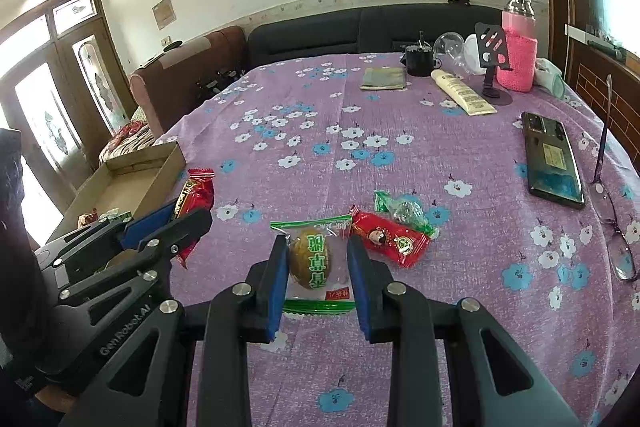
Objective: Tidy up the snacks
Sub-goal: 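Carry both packets over the cardboard tray and open both grippers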
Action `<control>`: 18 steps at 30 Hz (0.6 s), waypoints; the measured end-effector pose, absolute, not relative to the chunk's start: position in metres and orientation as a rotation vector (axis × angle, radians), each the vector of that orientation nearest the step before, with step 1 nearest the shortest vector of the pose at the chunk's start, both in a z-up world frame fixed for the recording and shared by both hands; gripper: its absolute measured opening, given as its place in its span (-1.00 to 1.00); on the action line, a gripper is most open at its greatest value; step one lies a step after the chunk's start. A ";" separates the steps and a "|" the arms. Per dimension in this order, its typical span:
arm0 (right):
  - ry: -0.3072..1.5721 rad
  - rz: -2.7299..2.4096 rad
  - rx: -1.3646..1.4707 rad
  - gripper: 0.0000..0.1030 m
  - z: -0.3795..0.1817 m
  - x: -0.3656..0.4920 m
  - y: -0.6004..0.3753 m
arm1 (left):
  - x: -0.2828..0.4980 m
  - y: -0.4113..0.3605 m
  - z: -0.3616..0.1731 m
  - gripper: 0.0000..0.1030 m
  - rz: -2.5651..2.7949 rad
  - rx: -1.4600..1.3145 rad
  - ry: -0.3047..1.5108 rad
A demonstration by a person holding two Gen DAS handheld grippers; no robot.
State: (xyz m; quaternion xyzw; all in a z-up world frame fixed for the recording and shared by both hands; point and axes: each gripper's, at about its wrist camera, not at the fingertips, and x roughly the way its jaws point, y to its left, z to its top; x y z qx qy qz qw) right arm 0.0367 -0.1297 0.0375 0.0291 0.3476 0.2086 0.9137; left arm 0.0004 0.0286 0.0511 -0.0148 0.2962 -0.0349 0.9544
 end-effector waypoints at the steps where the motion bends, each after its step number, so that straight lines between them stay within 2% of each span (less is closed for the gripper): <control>1: 0.711 0.429 0.059 -0.46 0.038 0.036 -0.130 | -0.002 0.031 0.054 -0.61 -0.074 -0.045 0.598; 10: 0.756 0.469 0.143 -0.46 0.042 0.037 -0.126 | -0.040 0.089 0.088 -0.61 -0.087 -0.191 0.607; 18: 0.813 0.683 0.109 -0.45 0.058 0.005 -0.051 | -0.080 0.165 0.089 -0.60 0.037 -0.229 0.601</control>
